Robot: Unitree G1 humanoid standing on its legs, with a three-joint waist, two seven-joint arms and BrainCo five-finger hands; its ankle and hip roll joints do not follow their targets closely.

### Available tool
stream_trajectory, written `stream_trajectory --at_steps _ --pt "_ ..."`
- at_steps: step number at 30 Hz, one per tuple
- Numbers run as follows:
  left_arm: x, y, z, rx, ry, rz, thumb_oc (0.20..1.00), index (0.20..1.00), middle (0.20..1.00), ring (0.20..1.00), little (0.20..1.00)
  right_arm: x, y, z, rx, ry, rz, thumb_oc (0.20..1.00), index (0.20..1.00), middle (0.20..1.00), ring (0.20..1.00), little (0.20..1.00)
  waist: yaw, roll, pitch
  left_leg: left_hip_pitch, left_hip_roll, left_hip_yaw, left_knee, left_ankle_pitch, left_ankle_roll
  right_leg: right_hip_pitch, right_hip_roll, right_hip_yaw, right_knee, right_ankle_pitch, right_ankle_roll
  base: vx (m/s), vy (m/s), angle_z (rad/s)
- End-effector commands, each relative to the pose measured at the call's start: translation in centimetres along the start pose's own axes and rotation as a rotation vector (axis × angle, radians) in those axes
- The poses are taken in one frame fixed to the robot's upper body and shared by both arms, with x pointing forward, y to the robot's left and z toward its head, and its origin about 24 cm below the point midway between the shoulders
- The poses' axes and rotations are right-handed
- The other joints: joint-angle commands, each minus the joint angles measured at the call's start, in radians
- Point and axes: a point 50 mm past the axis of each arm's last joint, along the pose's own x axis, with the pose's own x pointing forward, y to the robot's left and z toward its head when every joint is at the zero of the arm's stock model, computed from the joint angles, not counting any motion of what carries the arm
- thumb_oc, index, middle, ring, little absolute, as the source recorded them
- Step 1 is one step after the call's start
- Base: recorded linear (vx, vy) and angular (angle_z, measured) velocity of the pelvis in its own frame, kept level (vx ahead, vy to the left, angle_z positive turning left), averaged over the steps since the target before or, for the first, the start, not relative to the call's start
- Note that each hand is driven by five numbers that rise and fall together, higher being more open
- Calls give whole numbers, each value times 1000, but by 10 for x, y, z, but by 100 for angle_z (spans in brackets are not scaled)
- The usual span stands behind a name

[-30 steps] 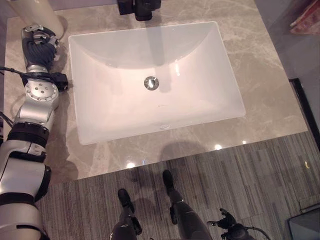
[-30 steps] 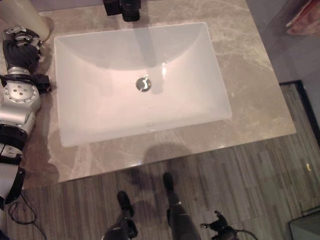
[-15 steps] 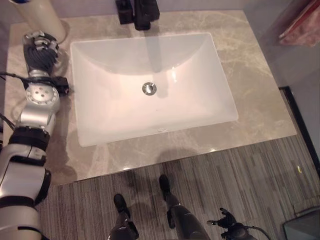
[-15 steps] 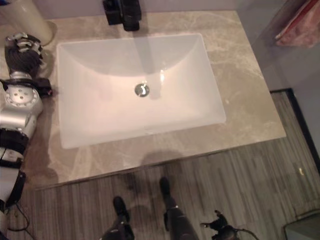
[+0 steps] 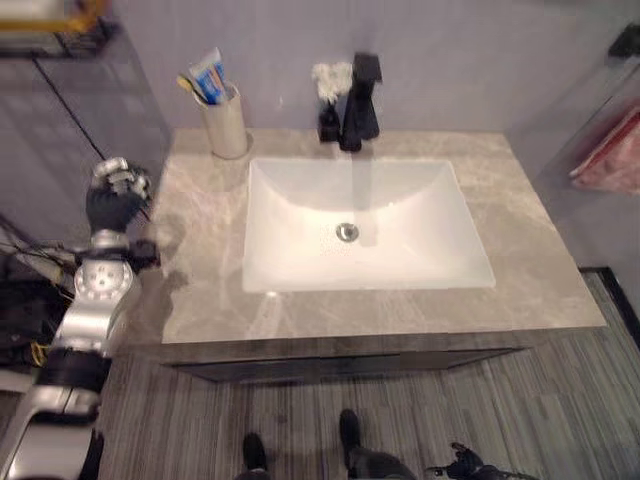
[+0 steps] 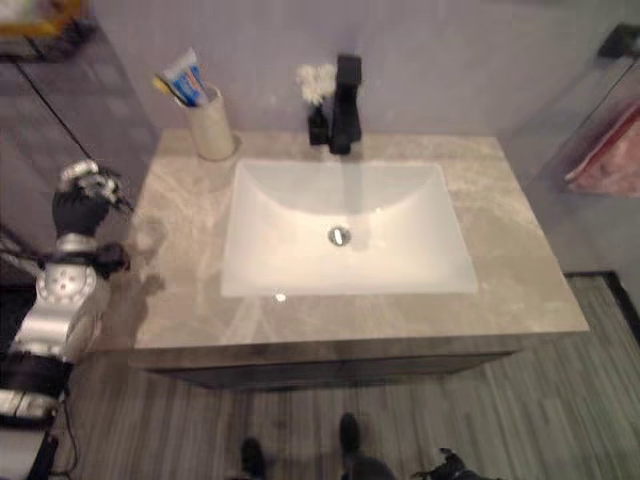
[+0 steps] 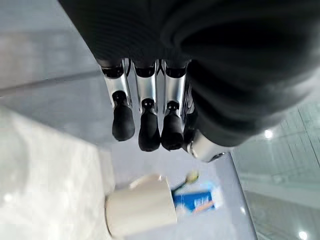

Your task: Put brush and paste in cup on sink, flatten towel.

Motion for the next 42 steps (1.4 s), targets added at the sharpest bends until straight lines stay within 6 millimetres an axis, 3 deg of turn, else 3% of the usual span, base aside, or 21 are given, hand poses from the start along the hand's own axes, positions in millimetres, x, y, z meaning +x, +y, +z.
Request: stream_trajectory --at_steps 1,3,5,7,9,10,11,13,15,16,17,21,23,28,36,42 --pt "20 6 47 10 -185 -13 200 200 200 200 200 2 -11 10 12 -27 -7 1000 1000 1000 1000 1000 1 0 22 88 -87 3 22 -114 64 -2 -27 -17 149 -36 74 -16 174 16" --pt "18 9 49 27 -192 -35 200 200 200 200 200 2 -13 15 29 -53 -1 1000 1000 1000 1000 1000 -5 5 40 100 -101 -8 65 -140 86 -26 -26 -3 262 -17 89 -65 140 -2" --pt "16 6 49 14 -188 -59 200 200 200 200 200 2 -15 19 55 -71 4 1000 1000 1000 1000 1000 -14 14 58 109 -113 -14 95 -155 107 -87 -38 23 396 59 112 -92 198 -17" --pt "15 3 48 14 -183 -82 200 200 200 200 200 1 -17 19 68 -86 10 1000 1000 1000 1000 1000 -30 28 77 139 -121 -21 92 -158 121 -127 -37 42 491 118 110 -68 198 8" --pt "15 2 46 32 -172 -102 200 200 200 200 200 0 -17 19 73 -92 12 1000 1000 1000 1000 1000 -37 45 91 158 -124 -30 101 -170 131 -165 -35 23 547 95 100 -3 185 30" --pt "16 -4 47 28 -173 -133 200 200 200 200 200 -1 -17 12 88 -80 19 1000 1000 1000 1000 1000 -66 45 75 184 -152 -48 87 -177 131 -186 10 32 466 53 84 92 123 45" --pt "16 -4 47 27 -172 -134 200 200 200 200 200 -1 -17 12 89 -79 19 1000 1000 1000 1000 1000 -68 47 76 188 -150 -50 84 -178 130 -183 11 29 465 50 84 135 108 50" --pt "16 -6 48 25 -171 -153 200 200 200 200 200 -1 -15 3 74 -37 24 1000 1000 1000 1000 1000 -67 34 70 222 -179 -57 57 -189 125 -199 -42 -29 283 114 100 152 7 8" --pt "18 -13 48 -4 -171 -170 200 200 200 200 200 -2 -11 -5 60 -3 31 1000 1000 1000 1000 1000 -85 31 83 243 -180 -90 58 -205 114 -216 -51 0 201 146 114 174 -42 31" --pt "18 -13 48 -4 -171 -171 200 200 200 200 200 -2 -11 -5 60 -3 31 1000 1000 1000 1000 1000 -86 32 84 244 -178 -91 59 -206 114 -212 -51 -2 199 147 114 228 -55 57" --pt "19 -21 45 -15 -158 -195 200 200 200 200 200 -4 -7 -22 61 57 41 1000 1000 1000 1000 1000 -100 28 76 261 -176 -111 65 -225 104 -197 -44 45 185 123 110 215 -50 58" --pt "13 -29 35 -47 -127 -225 200 200 200 200 200 -6 -8 -38 24 123 42 1000 1000 1000 1000 1000 -94 34 40 287 -158 -121 41 -234 93 -168 -24 37 171 114 93 236 -102 41" --pt "14 -27 34 -41 -115 -234 200 200 200 200 200 -9 -9 -50 -4 161 39 1000 1000 1000 1000 1000 -93 51 18 304 -129 -131 25 -228 74 -146 0 12 165 77 77 232 -122 28" --pt "18 -29 38 -70 -126 -229 200 200 200 200 200 -9 -15 -46 11 136 17 1000 1000 1000 1000 1000 -101 75 12 283 -90 -133 22 -194 38 -150 20 -15 151 48 58 103 -103 31" --pt "29 -43 69 -131 -240 -264 200 200 200 200 200 -5 -29 -24 -2 26 -22 1000 1000 1000 1000 1000 -113 127 31 223 -47 -127 12 -112 -14 -201 30 -48 164 18 34 52 -65 5" --pt "20 -56 78 -151 -282 -349 200 200 200 200 200 -6 -33 -30 7 50 -42 1000 1000 1000 1000 1000 -118 149 23 212 -43 -128 12 -84 -26 -193 31 -53 144 14 28 46 -40 6"
